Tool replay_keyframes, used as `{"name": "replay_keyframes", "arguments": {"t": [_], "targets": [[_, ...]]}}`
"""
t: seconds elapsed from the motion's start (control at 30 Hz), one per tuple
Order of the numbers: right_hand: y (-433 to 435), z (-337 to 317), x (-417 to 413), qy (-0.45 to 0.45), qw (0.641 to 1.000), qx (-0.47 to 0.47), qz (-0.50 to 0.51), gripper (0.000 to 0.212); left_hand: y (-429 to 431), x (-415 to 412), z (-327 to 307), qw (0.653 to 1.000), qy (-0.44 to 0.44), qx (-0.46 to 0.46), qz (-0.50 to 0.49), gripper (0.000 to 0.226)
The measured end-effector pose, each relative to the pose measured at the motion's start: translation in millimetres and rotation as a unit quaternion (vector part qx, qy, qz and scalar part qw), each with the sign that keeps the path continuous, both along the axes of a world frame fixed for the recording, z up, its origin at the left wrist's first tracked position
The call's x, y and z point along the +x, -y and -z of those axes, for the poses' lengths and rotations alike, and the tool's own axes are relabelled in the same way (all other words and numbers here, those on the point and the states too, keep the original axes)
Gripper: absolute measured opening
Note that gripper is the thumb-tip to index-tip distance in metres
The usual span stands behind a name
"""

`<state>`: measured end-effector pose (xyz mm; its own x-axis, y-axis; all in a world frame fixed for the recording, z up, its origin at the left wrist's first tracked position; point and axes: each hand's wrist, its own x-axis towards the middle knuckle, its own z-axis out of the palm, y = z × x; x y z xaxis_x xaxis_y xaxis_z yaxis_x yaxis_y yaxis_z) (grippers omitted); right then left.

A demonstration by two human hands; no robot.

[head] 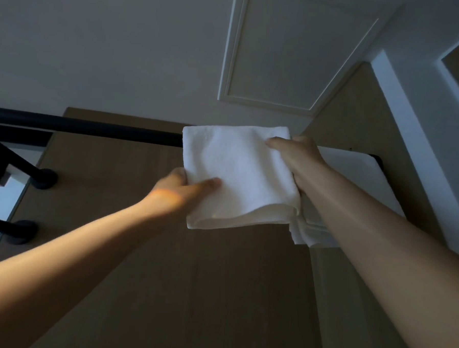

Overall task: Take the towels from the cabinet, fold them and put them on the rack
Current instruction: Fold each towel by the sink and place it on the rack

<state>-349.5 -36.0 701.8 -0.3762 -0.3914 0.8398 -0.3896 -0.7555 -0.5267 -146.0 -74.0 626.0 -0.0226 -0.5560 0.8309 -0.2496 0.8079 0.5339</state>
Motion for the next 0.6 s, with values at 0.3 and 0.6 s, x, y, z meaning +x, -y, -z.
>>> {"name": "replay_keyframes", "arguments": {"t": [0.3, 0.6], "targets": [[-14, 37, -4, -0.058, 0.995, 0.067, -0.040, 0.036, 7, 14, 17, 0.998, -0.041, -0.051, 0.024, 0.029], [-15, 112, -8, -0.091, 0.979, 0.119, -0.135, 0.058, -3, 19, 35, 0.987, -0.040, 0.045, 0.147, 0.035]]}}
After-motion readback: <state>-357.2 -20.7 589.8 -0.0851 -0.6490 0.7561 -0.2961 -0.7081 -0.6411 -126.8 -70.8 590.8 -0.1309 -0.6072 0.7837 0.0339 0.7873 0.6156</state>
